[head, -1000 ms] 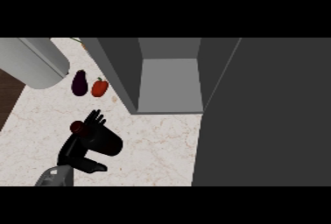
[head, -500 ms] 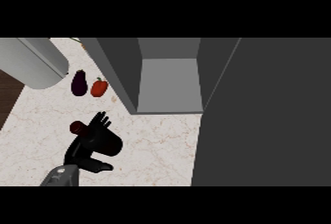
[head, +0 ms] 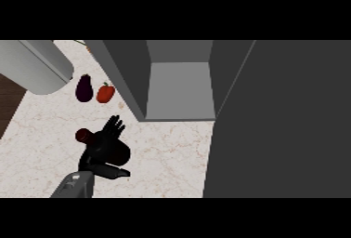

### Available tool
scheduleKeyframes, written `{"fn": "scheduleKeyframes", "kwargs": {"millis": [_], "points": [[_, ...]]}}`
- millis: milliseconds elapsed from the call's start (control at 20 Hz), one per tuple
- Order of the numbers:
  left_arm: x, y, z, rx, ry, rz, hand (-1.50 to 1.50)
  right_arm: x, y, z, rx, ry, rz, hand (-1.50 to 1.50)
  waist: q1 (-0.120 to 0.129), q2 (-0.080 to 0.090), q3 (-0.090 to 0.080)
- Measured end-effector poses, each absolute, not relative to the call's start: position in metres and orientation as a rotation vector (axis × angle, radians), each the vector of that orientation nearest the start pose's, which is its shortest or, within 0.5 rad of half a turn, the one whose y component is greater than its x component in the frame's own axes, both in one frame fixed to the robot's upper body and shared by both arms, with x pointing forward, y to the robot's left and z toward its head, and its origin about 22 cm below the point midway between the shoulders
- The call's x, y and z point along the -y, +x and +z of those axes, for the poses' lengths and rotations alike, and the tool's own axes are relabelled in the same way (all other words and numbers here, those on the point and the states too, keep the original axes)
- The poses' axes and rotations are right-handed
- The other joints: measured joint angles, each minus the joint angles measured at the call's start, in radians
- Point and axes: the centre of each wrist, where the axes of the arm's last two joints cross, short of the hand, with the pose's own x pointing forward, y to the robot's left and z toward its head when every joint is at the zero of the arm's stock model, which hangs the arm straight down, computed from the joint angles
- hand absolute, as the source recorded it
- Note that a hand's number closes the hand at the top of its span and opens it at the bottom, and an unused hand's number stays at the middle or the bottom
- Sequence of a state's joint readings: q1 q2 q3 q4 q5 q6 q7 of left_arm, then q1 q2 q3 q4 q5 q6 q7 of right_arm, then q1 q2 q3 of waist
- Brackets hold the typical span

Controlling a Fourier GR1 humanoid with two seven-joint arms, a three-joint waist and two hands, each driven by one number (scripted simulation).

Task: Pick up the wine, place it into the cabinet and close the cabinet

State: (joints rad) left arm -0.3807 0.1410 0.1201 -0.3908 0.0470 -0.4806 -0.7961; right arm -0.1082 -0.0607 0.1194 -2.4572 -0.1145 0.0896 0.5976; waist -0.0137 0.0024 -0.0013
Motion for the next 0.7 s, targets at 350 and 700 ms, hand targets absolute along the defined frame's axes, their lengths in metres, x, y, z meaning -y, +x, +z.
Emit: {"fn": "scheduleKeyframes", "kwargs": {"millis": [350,700], "points": [[-0.261,0.268,-0.149,1.534,-0.463,0.02,1.5,0.209,0.161,0.204,1.939,0.229,0.281,-1.5,0.0,0.001,0.0],[-0.246,0.281,-0.142,1.506,-0.547,0.029,1.5,0.207,0.159,0.202,1.926,0.244,0.276,-1.5,0.002,-0.002,0.0]]}}
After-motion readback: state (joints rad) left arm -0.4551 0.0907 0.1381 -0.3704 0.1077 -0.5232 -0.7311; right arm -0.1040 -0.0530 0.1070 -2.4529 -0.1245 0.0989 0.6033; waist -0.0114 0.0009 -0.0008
